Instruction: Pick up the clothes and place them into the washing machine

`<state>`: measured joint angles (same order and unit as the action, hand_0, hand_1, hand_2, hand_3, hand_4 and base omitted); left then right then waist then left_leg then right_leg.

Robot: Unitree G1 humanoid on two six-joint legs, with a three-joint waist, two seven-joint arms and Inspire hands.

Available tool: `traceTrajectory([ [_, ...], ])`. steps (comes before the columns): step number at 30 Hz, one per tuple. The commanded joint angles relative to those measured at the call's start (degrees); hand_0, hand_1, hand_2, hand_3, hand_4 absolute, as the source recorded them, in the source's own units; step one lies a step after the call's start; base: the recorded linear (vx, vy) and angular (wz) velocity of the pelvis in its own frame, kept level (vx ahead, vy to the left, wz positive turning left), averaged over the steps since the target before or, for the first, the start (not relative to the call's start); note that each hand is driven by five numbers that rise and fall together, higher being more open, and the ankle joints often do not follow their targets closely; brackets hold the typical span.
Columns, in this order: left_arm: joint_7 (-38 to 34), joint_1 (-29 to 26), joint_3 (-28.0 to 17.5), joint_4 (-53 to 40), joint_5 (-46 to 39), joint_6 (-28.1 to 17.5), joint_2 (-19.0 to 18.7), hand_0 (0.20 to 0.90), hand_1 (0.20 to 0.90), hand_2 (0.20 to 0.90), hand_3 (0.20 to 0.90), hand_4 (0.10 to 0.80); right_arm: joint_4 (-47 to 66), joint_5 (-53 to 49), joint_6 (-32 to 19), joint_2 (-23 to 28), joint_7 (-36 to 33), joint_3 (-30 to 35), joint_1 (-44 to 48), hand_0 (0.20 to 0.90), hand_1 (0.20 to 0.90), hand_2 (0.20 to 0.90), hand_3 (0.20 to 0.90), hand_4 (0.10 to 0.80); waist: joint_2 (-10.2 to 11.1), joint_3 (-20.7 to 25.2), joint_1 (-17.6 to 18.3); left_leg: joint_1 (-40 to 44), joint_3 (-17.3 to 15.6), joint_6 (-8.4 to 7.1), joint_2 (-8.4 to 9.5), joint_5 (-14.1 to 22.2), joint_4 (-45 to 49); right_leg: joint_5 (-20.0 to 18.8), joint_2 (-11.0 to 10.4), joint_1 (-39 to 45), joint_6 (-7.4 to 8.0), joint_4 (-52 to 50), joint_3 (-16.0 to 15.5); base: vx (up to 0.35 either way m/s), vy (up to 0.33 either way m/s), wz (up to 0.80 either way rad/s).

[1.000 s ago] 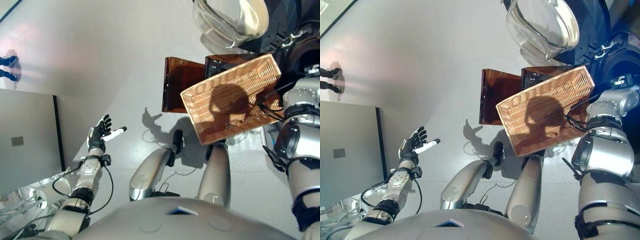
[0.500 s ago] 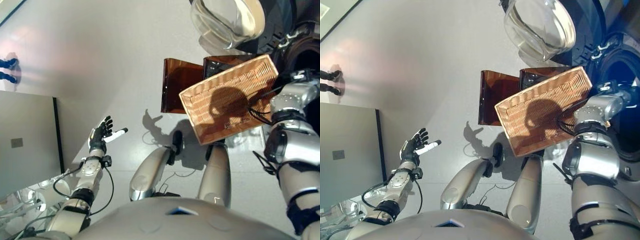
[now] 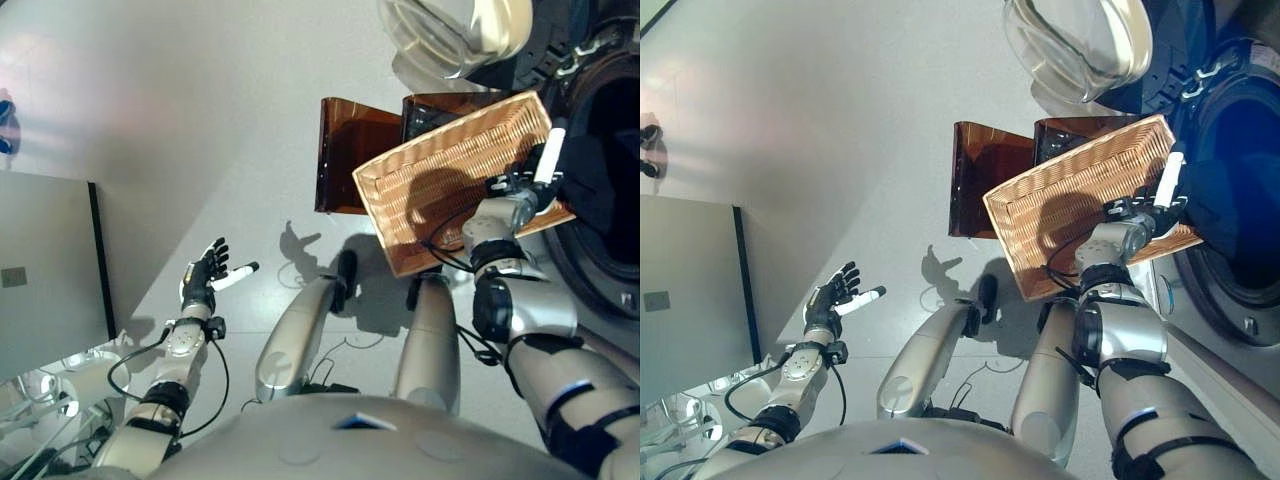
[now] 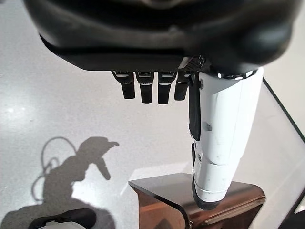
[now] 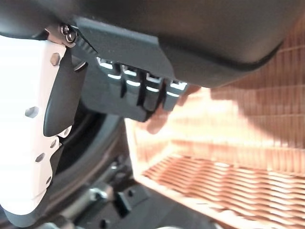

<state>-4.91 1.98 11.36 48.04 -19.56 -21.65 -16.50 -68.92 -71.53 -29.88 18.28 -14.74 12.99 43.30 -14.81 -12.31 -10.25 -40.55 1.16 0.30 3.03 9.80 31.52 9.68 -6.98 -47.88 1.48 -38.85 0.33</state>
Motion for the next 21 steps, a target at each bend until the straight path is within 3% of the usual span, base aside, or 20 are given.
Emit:
traceTrajectory([
  [1,-2.17,0.37,-3.89,-1.51,-0.33,-3.26,-6.23,0.900,0.900,0.900,0.900,0.800,2.87,-1.32,-2.35,2.16,2.99,-0.81,1.23,0.900,0.900,0.900,0.900,0.800,0.56,2.84,-1.19,-3.56,-2.62,-0.50,3.40,0.53,0.91,2.11,0.83,1.71,0.49,1.33,1.62,0.000,0.000,0.00],
  [21,-2.84,-0.26,-2.76,-1.41,-0.68,-3.27,-5.85,0.900,0.900,0.900,0.900,0.800,1.22,-5.07,-4.31,0.64,1.76,2.32,0.96,0.900,0.900,0.900,0.900,0.800,-2.34,4.38,-2.09,-6.69,-3.01,-0.09,3.99,1.00,3.31,2.98,0.69,-1.29,0.26,-1.44,2.18,0.000,0.002,-0.01],
])
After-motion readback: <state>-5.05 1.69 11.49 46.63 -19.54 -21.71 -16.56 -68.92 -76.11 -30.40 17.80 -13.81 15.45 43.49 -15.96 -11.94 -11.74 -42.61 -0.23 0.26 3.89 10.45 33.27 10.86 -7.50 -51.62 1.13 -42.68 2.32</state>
